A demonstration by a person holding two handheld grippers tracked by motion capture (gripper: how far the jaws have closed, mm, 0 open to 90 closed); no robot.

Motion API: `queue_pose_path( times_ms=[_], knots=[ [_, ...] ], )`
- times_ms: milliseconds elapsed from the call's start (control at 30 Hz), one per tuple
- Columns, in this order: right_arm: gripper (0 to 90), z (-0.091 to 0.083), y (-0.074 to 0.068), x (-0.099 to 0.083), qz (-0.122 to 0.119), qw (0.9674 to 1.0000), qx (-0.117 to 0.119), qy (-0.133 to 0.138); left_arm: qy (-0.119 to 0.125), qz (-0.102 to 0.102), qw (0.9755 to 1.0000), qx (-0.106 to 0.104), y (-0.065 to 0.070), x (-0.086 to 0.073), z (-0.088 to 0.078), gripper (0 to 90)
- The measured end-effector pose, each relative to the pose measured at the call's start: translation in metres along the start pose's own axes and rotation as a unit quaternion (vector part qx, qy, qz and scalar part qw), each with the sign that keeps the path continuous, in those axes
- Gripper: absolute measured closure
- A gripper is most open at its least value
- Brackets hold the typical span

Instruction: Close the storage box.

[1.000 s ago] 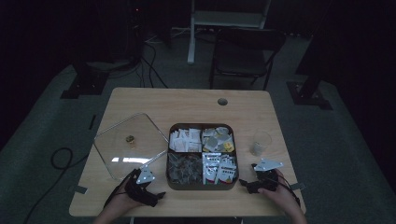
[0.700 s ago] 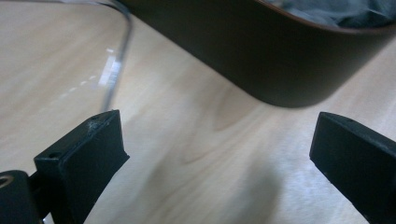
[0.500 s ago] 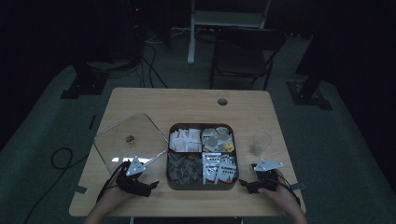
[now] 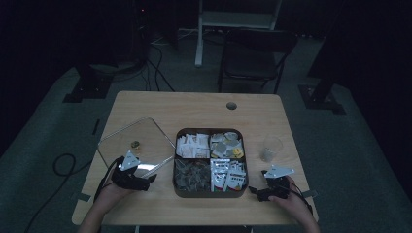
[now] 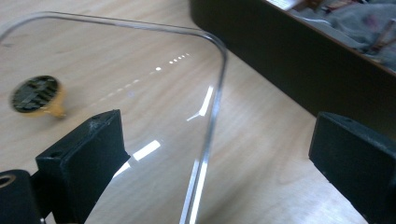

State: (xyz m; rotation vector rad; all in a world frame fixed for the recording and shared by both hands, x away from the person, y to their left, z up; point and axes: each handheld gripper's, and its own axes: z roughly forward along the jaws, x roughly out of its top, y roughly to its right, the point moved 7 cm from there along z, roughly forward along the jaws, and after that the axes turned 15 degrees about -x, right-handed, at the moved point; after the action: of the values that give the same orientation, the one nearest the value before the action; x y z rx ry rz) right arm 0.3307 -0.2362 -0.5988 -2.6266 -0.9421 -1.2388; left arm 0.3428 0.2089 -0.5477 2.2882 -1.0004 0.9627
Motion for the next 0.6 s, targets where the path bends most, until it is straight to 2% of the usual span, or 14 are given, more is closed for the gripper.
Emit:
queue_pose_path(
  times_ms=[233, 300, 333, 400, 433, 600],
  knots=[
    [12.0, 0.0, 0.0, 0.0, 0.0, 1.0, 0.0, 0.0, 0.011, -0.014, 0.9995, 0.025, -0.019, 0.0, -0.002, 4.9],
    [12.0, 0.0, 0.0, 0.0, 0.0, 1.0, 0.0, 0.0, 0.011, -0.014, 0.9995, 0.025, -0.019, 0.0, -0.002, 4.9],
    [12.0, 0.0, 0.0, 0.0, 0.0, 1.0, 0.0, 0.0, 0.018, -0.016, 0.9992, 0.032, -0.025, 0.0, -0.001, 4.9],
    [12.0, 0.0, 0.0, 0.0, 0.0, 1.0, 0.0, 0.0, 0.028, -0.027, 0.9984, 0.041, -0.033, 0.001, -0.001, 6.3],
    [12.0, 0.0, 0.0, 0.0, 0.0, 1.0, 0.0, 0.0, 0.028, -0.027, 0.9984, 0.041, -0.033, 0.001, -0.001, 6.3],
    [12.0, 0.0, 0.0, 0.0, -0.001, 1.0, 0.0, 0.0, 0.029, -0.046, 0.997, 0.054, -0.05, 0.002, 0.003, 6.3]
  ],
)
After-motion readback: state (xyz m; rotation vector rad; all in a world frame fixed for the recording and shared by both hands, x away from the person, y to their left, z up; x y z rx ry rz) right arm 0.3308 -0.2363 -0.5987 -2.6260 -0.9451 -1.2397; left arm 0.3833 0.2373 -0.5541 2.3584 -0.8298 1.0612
